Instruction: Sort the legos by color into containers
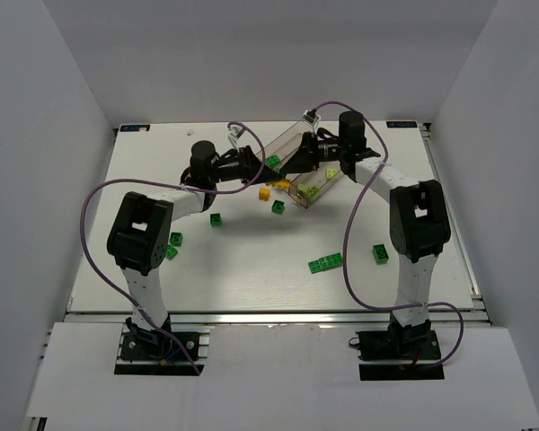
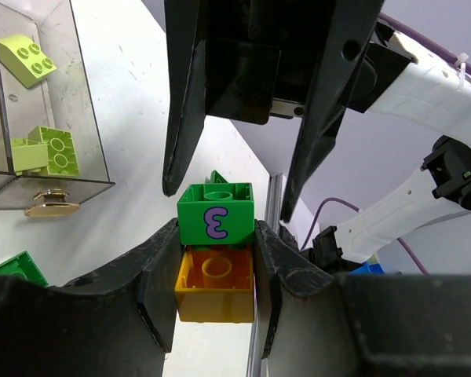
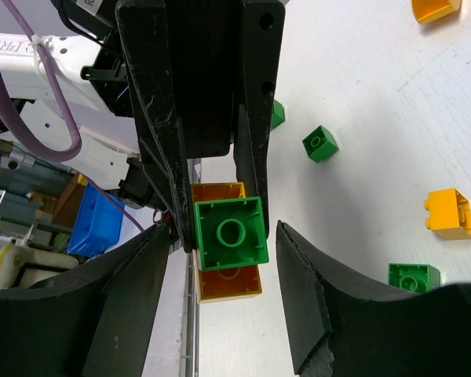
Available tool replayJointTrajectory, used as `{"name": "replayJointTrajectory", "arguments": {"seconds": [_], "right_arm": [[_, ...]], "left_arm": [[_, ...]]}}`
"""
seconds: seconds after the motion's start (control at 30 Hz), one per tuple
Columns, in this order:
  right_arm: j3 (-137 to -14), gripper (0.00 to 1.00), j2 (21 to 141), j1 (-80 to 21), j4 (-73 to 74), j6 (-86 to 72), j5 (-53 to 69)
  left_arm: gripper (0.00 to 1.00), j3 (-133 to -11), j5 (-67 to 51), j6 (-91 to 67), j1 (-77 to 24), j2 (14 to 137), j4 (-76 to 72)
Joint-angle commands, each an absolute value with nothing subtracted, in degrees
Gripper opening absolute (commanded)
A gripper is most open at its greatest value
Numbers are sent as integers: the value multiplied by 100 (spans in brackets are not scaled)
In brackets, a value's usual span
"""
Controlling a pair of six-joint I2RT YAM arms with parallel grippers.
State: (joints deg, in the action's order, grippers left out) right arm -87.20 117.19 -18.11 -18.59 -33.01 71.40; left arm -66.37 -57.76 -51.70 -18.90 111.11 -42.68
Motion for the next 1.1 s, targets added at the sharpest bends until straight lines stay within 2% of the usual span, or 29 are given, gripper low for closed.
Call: {"name": "replayJointTrajectory", "arguments": {"seconds": [0.0, 0.23, 0.7, 0.97, 1.07], "right_arm": [[-8807, 62, 11725, -1732, -2127, -3366, 7295], [-8736, 58, 11725, -1731, -2136, -3357, 7330], [-8719, 61, 11821, -1749, -2118, -3340, 7330], [-8666, 54, 11848, -1749, -2136, -3296, 7409], [-8657, 45, 11848, -1749, -2258, -3340, 7479]], "left_arm": [[4, -6618, -5871, -5098, -1916, 10661, -4386], [4, -6662, -5862, -5106, -1916, 10670, -4395], [4, -6697, -5862, -5150, -1916, 10670, -4430], [4, -6715, -5871, -5168, -1916, 10670, -4456], [4, -6706, -5880, -5177, -1916, 10670, -4456]]}}
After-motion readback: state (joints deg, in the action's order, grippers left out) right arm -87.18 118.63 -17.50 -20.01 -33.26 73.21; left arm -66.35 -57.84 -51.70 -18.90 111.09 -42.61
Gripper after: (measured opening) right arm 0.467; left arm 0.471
